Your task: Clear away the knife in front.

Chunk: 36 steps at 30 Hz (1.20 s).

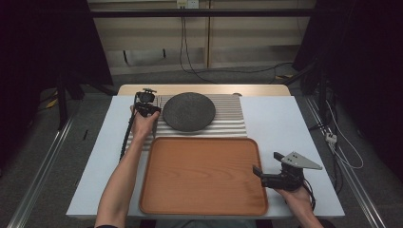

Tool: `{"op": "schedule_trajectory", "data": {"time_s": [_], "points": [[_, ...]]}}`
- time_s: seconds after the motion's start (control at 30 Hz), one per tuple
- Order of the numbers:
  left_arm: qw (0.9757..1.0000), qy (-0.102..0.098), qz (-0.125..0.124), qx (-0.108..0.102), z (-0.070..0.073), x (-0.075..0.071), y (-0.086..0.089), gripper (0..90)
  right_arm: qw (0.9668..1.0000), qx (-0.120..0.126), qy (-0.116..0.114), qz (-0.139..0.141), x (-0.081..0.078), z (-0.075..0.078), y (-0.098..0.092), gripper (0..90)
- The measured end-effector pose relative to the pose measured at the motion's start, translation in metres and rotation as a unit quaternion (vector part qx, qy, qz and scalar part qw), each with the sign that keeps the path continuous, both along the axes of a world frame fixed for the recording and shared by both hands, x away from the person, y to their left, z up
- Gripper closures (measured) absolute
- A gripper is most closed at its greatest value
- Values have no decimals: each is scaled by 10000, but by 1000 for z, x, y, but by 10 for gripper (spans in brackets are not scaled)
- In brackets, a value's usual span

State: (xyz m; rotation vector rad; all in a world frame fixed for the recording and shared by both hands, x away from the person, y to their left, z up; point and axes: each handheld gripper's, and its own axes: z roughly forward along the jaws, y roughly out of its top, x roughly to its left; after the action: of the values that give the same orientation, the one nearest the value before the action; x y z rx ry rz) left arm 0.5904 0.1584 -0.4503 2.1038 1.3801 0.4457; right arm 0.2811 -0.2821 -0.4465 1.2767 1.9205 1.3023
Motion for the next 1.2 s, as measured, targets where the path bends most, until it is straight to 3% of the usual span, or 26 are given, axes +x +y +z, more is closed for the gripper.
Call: {"op": "schedule_trajectory", "data": {"time_s": [0.23, 0.33, 0.53, 0.7, 0.8, 0.97, 1.2], "points": [[9997, 188, -131, -7, 3, -2, 5, 798, 10000, -7, 31, 7, 0, 0, 0, 28], [9994, 258, -214, 96, 5, -4, 6, 799, 10000, -25, 26, 5, -1, 0, 1, 28], [9991, 329, -272, 53, 6, -18, 16, 798, 10000, -19, 43, -11, -1, -1, 1, 27], [9975, 484, -412, 321, 11, -28, 22, 798, 10000, -38, 52, 3, 0, -1, 2, 28], [9970, 518, -474, 314, 11, -31, 26, 798, 10000, -33, 58, 2, 0, -1, 2, 27], [9976, 512, -433, 171, 10, -27, 28, 780, 10000, -44, 60, 3, 0, -1, 2, 28], [9973, 512, -470, 234, 10, -20, 24, 765, 10000, -40, 87, 2, 0, -1, 2, 27]]}}
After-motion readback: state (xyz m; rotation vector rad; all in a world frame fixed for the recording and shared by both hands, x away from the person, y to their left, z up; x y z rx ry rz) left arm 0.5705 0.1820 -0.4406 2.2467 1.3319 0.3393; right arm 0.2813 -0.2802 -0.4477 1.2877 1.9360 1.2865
